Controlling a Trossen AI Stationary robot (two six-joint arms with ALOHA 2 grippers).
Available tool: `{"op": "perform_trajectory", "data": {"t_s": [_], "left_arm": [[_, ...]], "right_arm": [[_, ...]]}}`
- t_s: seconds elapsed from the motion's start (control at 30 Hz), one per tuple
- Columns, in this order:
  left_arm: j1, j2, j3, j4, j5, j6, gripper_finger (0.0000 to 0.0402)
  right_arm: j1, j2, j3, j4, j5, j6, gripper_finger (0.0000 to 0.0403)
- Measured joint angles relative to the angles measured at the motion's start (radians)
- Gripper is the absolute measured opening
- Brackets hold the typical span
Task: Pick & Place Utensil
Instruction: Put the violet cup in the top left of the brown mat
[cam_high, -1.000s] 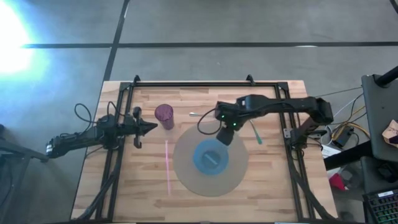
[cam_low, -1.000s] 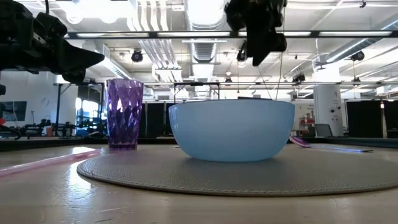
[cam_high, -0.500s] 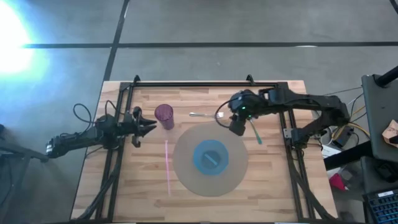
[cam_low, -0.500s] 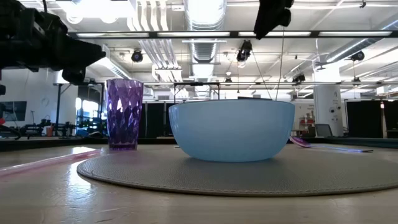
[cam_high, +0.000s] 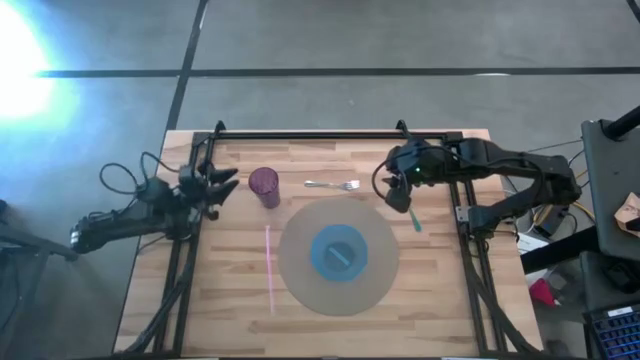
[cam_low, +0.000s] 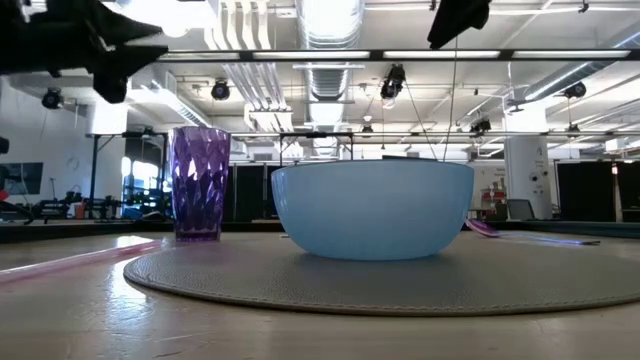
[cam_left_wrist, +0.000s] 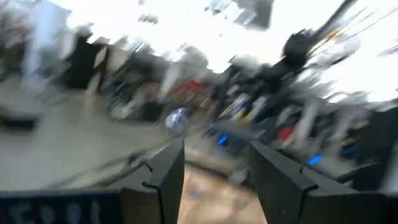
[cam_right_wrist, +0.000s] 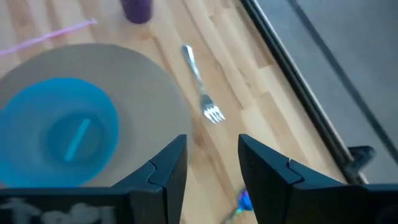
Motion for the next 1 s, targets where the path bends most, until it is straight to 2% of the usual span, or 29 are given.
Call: {"op": "perform_trajectory", "data": {"t_s": [0.17,0.5,0.7,0.83,1.0], "left_arm": [[0.001,0.132,0.171,-0.195,-0.163,-0.021,0.0172],[0.002,0.439,0.542,-0.664,-0.334,-0.194,0.0172],[0.010,0.609,0.717,-0.887,-0.348,-0.319,0.0172],[0.041,0.693,0.780,-0.982,-0.339,-0.389,0.0172],[0.105,0.776,0.794,-1.013,-0.213,-0.425,0.0172]], "right_arm": [[0.000,0.003,-0.041,0.001,0.012,0.001,0.0129],[0.000,0.003,-0.067,0.006,0.010,0.004,0.0136],[0.001,0.003,-0.067,0.046,0.010,0.001,0.0139],[0.001,0.003,-0.067,0.052,0.010,0.004,0.0133],[0.001,0.003,-0.067,0.051,0.009,0.004,0.0125]]}}
